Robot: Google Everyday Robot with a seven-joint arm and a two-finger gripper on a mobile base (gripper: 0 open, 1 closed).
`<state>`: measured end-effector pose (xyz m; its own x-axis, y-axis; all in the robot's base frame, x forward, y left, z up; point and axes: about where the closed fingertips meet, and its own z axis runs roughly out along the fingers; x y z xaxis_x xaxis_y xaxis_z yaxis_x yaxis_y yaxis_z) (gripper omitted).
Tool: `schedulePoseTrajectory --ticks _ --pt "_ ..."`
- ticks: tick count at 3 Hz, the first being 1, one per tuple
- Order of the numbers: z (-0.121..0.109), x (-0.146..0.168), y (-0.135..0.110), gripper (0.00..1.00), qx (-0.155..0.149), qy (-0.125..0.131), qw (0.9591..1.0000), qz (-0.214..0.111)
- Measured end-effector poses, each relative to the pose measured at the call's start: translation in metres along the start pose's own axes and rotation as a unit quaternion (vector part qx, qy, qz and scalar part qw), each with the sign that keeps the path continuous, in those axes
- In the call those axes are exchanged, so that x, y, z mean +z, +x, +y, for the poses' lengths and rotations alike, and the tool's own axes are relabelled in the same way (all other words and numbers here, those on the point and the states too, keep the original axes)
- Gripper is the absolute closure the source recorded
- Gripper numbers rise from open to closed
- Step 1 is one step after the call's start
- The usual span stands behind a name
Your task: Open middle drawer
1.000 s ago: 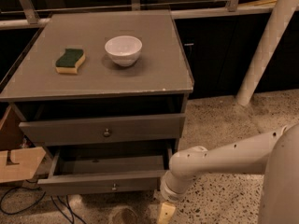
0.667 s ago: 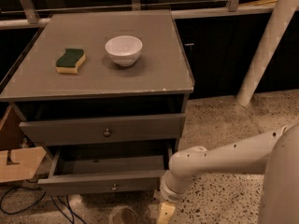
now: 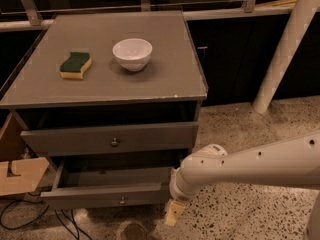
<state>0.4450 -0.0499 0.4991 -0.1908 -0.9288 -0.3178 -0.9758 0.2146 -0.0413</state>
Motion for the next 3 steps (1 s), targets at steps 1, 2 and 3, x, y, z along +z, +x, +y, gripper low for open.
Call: schedulePoseTrajectory --ticks 1,2,3 --pt "0.000 0.000 0.000 0.00 0.000 0.000 1.0000 0.000" --pt "0.010 0.045 -0.019 0.00 -0.035 -0.036 0.9986 0.014" --pt "0.013 0.072 -0.030 0.00 -0.055 -0.058 0.9966 0.022"
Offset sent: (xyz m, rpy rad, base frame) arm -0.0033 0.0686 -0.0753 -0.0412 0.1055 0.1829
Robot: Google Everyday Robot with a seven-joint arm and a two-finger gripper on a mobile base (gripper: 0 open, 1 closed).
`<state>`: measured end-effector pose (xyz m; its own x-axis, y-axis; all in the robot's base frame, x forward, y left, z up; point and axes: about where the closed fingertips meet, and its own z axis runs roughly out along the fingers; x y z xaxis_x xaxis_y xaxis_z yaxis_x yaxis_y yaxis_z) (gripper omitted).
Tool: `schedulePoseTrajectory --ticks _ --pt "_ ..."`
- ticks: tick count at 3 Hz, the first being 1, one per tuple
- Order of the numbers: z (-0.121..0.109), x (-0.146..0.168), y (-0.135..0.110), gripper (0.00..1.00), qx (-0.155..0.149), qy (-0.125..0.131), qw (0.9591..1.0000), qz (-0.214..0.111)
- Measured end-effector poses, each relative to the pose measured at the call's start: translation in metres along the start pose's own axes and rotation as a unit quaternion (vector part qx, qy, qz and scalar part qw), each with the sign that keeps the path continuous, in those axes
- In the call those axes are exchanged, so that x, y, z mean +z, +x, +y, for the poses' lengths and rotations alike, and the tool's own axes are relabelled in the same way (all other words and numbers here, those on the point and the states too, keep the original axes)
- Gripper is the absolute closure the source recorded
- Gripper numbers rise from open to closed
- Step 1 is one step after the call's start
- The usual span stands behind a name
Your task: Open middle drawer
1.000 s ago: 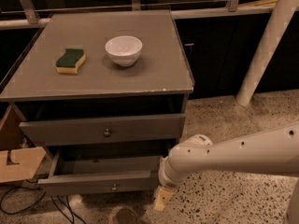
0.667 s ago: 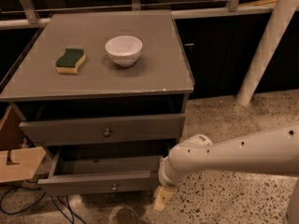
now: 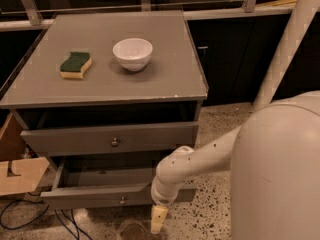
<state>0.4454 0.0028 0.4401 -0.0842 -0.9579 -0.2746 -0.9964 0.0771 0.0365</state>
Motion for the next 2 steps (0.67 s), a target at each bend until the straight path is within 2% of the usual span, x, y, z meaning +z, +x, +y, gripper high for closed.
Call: schedulePoseTrajectory --ticks 1,2 --pt "-0.0082 0.0121 -0.0088 0.00 -0.017 -0.004 0.9998 0.004" --pt "-0.0086 0.0129 -0.0096 0.00 -0.018 -0.004 0.9998 0.004"
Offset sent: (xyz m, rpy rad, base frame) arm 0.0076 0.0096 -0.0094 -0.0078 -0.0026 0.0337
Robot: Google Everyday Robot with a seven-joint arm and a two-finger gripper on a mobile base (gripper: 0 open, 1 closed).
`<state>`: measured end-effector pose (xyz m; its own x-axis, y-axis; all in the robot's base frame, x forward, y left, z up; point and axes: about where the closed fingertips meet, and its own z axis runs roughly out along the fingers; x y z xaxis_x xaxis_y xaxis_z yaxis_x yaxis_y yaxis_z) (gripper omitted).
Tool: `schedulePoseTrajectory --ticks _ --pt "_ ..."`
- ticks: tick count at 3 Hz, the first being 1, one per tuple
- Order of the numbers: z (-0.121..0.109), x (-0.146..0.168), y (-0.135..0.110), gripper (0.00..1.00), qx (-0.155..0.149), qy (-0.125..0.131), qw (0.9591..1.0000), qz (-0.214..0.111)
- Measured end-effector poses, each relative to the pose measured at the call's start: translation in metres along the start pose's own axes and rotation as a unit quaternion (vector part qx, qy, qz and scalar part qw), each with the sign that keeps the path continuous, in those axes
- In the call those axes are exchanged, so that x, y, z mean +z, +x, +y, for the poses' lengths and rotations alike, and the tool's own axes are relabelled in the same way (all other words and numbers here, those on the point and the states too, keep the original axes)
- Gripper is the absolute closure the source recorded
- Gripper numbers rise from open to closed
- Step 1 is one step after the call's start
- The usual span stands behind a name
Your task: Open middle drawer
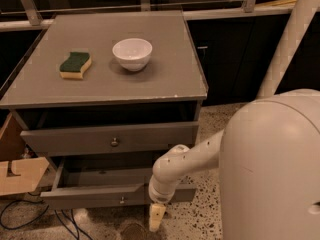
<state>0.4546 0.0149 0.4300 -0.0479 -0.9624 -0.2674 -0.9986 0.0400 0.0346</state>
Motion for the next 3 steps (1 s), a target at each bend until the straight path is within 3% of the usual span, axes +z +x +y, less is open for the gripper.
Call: schedulePoseTrajectory --ticks 1,3 --pt "0.0152 0.0379 -0.0050 0.00 -0.014 -0.033 0.9992 0.021" --pt "0.0191 0.0293 -0.0054 0.00 -0.021 -0.029 0.9991 0.023"
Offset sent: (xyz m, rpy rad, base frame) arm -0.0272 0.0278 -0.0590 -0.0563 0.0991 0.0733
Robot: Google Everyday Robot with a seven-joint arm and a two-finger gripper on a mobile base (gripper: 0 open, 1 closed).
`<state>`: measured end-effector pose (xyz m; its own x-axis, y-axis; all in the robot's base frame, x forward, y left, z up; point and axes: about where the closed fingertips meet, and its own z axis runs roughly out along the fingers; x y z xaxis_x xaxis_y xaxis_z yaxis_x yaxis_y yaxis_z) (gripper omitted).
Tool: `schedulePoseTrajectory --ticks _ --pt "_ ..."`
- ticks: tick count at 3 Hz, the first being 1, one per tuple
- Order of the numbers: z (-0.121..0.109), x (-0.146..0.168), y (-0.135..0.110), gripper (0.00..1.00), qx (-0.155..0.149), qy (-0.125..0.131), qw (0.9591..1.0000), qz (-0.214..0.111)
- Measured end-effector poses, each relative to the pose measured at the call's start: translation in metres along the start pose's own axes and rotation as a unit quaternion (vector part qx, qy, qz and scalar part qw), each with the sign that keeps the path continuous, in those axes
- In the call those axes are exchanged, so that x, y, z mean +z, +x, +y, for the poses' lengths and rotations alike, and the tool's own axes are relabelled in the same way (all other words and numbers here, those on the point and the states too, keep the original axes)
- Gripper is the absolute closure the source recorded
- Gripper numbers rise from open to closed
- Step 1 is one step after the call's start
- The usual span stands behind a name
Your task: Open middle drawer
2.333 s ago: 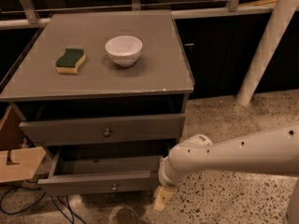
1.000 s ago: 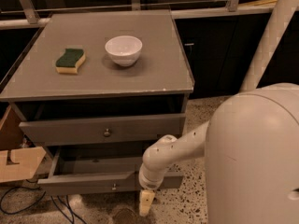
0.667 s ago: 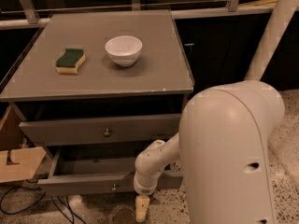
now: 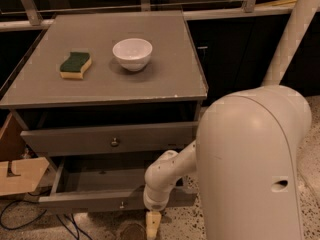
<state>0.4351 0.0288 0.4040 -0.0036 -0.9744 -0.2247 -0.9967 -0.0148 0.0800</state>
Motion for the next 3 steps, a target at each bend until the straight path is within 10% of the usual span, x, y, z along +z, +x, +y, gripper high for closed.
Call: schedulePoseTrajectory --ticks 3 --pt "0.044 -0.004 0.043 0.00 0.058 -0.047 0.9971 -0.013"
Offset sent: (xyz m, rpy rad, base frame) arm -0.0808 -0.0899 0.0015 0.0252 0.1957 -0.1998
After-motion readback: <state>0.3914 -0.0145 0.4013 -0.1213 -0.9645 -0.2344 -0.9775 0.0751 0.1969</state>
